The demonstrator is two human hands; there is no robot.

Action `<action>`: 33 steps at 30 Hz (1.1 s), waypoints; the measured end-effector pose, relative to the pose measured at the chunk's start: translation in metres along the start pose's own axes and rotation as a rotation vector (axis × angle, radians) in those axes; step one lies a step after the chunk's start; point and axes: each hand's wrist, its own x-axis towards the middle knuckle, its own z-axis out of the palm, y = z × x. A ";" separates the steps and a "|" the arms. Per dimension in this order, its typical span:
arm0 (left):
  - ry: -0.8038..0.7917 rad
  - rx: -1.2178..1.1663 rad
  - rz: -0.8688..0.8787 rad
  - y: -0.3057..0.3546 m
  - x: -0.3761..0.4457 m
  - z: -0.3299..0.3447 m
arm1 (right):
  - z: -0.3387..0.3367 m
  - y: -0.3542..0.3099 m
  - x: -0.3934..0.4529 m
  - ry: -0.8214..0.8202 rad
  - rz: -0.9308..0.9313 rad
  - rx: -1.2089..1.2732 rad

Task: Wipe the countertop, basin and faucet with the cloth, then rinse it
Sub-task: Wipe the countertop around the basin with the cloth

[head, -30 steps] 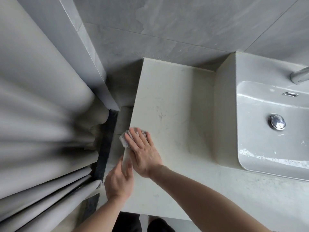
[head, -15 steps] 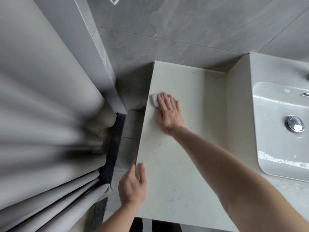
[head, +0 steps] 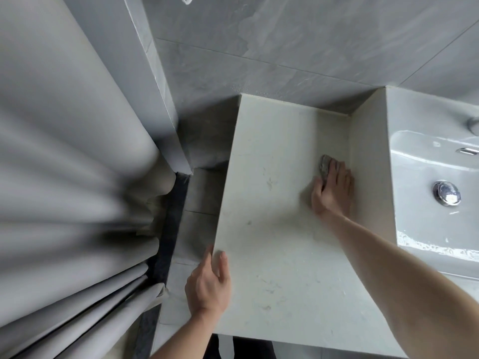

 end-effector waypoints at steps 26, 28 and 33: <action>0.010 0.016 0.013 -0.001 -0.005 0.002 | -0.003 0.038 -0.248 -0.442 -0.864 -0.091; 0.010 0.031 0.015 -0.002 -0.005 0.003 | -0.011 0.063 -0.232 -0.410 -0.786 -0.090; -0.006 0.139 -0.013 0.001 -0.006 0.003 | -0.034 0.145 -0.216 -0.360 -0.517 -0.043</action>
